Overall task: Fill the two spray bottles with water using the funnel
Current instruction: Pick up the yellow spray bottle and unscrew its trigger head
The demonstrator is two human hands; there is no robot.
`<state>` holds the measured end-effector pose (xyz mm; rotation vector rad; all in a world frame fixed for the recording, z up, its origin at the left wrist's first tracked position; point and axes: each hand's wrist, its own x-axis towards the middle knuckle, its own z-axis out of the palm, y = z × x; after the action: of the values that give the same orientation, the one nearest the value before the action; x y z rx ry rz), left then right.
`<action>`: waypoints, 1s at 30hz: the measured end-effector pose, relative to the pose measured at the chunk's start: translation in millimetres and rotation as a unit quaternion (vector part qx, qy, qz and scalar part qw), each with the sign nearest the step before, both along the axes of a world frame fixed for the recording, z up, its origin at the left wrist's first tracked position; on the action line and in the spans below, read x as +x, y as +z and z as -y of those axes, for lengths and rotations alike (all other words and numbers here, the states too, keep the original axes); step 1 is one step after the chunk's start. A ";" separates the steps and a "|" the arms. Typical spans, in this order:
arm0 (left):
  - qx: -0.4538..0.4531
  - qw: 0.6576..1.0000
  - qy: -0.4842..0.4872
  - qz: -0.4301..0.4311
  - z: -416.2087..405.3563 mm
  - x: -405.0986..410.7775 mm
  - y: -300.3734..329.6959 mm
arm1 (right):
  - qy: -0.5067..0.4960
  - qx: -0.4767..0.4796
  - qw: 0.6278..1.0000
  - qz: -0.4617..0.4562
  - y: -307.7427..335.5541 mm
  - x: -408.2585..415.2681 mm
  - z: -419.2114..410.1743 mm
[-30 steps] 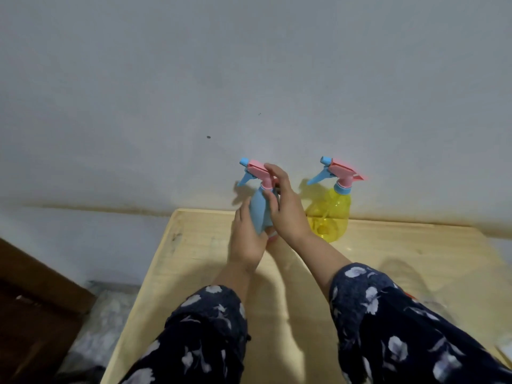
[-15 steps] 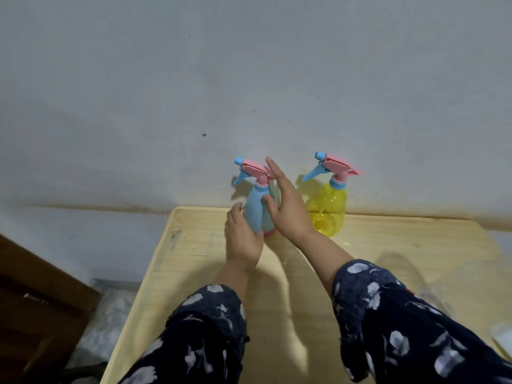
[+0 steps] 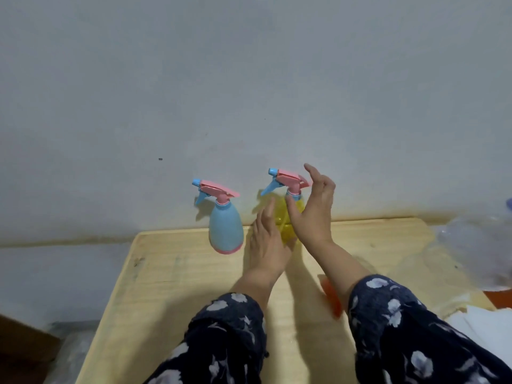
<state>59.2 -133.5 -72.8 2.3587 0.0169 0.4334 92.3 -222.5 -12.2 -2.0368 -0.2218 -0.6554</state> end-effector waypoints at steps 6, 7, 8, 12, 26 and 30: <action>-0.002 0.999 -0.004 -0.038 5.9 20.4 -1.1 | 0.080 0.070 0.993 -0.048 -11.5 14.7 2.6; -0.008 0.999 -0.009 -0.042 6.5 21.3 -0.5 | 0.072 0.078 0.993 -0.046 -13.7 15.0 1.7; -0.013 0.999 -0.014 -0.046 6.6 21.3 0.7 | 0.062 0.086 0.993 -0.043 -15.5 15.6 1.1; -0.037 0.997 -0.008 -0.064 1.5 16.5 6.2 | 0.043 0.088 0.994 -0.042 -15.6 15.5 -0.6; -0.070 0.986 0.071 -0.137 -46.9 -109.5 30.7 | 0.077 -0.019 0.989 -0.122 16.4 -88.2 -52.5; -0.101 0.986 0.039 -0.130 -66.4 -159.9 33.2 | 0.196 -0.014 0.965 -0.175 19.3 -124.2 -53.6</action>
<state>-100.7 -67.1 -39.7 2.2022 0.2650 0.1503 -32.0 -168.9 7.1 -2.0171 -0.4123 -0.0451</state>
